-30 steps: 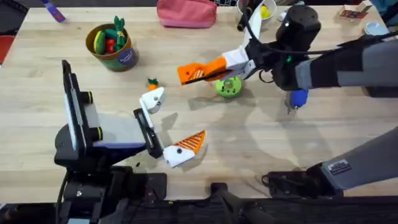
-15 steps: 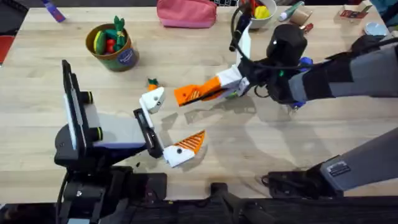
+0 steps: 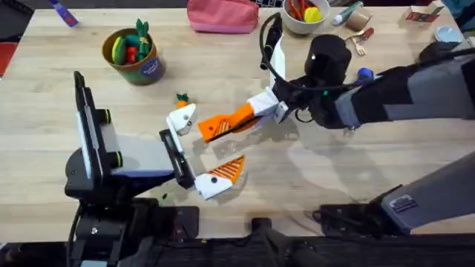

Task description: Pick up the gripper from the table and insert it into the empty holder that is missing its gripper. Then pick up a screw, insert it into the mounting hole, and use the screwdriver to tighten it. Finally, clean up the table by picking up the vegetable and placing it into the bucket.

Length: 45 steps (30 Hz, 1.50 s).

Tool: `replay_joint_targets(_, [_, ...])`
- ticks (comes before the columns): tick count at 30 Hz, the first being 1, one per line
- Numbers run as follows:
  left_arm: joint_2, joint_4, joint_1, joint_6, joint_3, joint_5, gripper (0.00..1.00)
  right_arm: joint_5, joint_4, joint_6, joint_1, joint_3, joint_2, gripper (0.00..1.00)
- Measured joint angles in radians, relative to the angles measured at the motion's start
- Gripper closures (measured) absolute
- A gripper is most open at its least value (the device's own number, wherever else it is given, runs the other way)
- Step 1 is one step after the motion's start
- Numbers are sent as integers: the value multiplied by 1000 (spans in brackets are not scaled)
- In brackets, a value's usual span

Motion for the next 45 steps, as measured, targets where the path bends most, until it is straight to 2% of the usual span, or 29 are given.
replay_joint_targets(17, [0,0,0,0,0,0,16,0,-41,20,19,78,0,993])
replay_joint_targets(45, [-1,0,4,0,0,-4,15,0,-38,34,19,100,59,993])
